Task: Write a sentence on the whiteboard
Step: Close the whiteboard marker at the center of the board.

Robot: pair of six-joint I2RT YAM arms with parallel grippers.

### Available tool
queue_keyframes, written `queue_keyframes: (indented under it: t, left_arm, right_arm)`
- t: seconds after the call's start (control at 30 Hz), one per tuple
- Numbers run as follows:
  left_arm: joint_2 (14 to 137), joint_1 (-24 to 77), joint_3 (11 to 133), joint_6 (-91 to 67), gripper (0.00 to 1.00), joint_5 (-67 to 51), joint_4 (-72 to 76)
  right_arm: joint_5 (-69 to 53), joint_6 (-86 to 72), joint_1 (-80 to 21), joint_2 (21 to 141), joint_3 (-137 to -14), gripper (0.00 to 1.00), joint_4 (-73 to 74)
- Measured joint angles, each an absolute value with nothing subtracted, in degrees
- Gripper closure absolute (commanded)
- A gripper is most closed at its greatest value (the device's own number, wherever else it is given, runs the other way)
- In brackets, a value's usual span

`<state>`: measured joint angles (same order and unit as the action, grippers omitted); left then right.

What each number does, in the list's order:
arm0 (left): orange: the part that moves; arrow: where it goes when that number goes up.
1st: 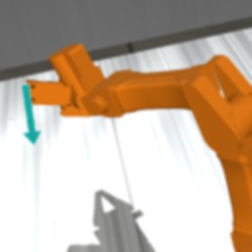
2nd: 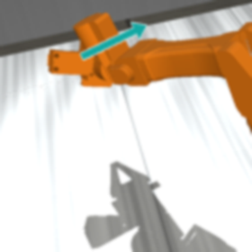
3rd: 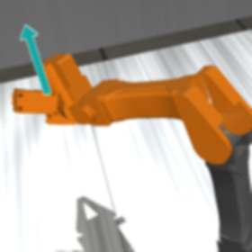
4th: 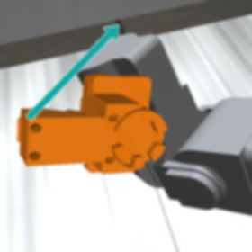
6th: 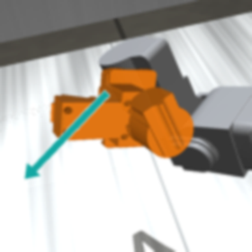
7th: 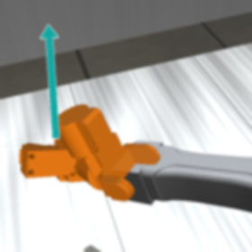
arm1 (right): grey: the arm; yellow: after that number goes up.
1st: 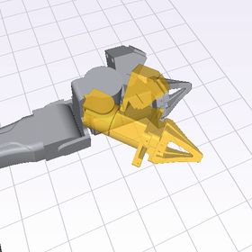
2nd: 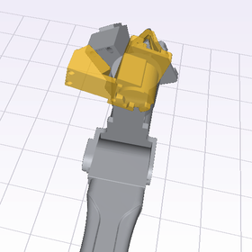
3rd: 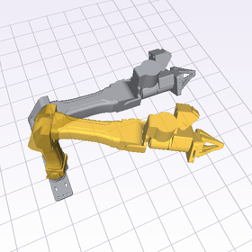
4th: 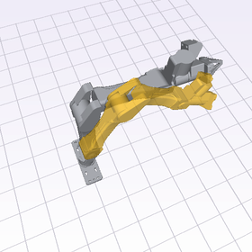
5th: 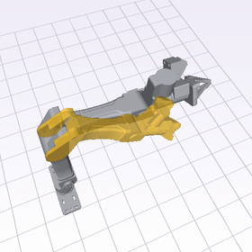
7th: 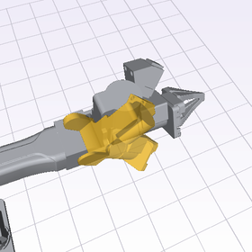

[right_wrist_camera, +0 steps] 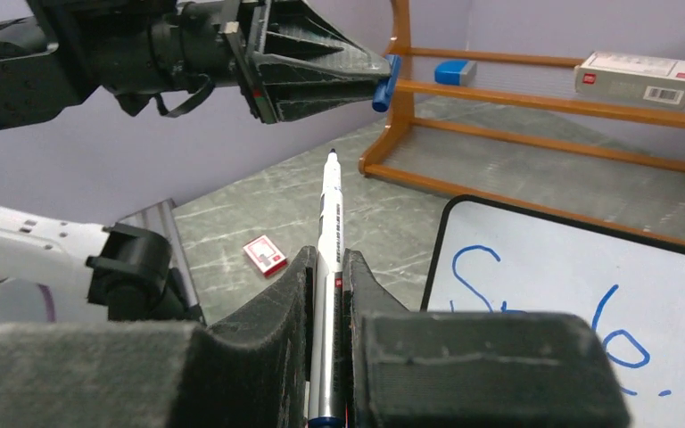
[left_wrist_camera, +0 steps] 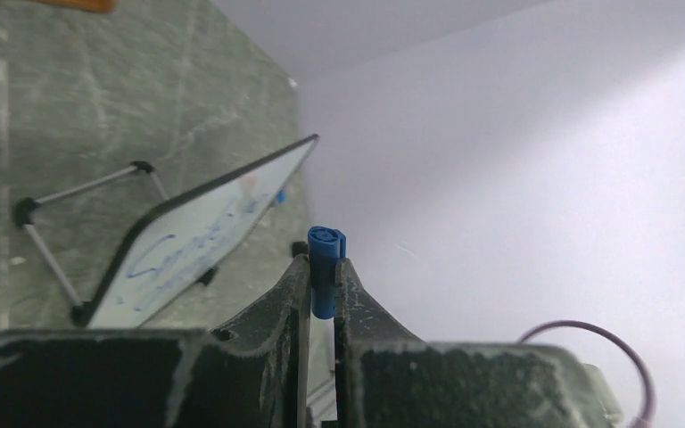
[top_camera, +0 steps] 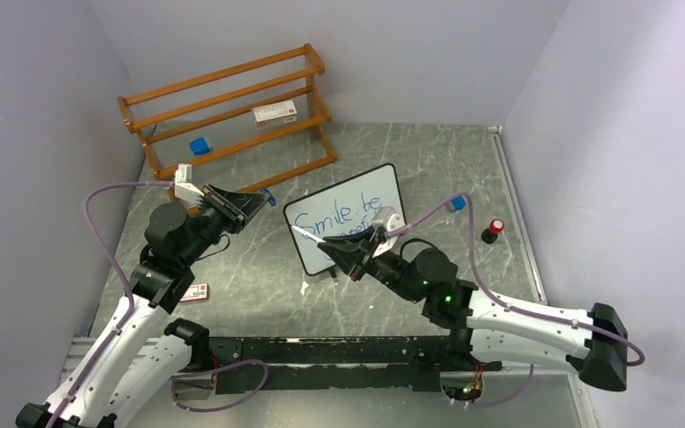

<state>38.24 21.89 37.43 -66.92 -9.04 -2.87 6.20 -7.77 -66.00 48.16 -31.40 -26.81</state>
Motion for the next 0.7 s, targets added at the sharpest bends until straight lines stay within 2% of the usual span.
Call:
queue_keyframes:
  t: [0.27, 0.7]
  left_arm:
    - [38.13, 21.89, 34.89, -73.78, 0.95, -13.65, 4.97]
    - [37.43, 21.89, 34.7, -75.55, 0.95, -15.64, 8.01]
  right_arm:
    - [14.46, -3.53, -70.52, 54.78, -30.3, 1.0, -37.69]
    - [20.88, -1.37, -72.14, 58.57, -30.3, 1.0, -46.78]
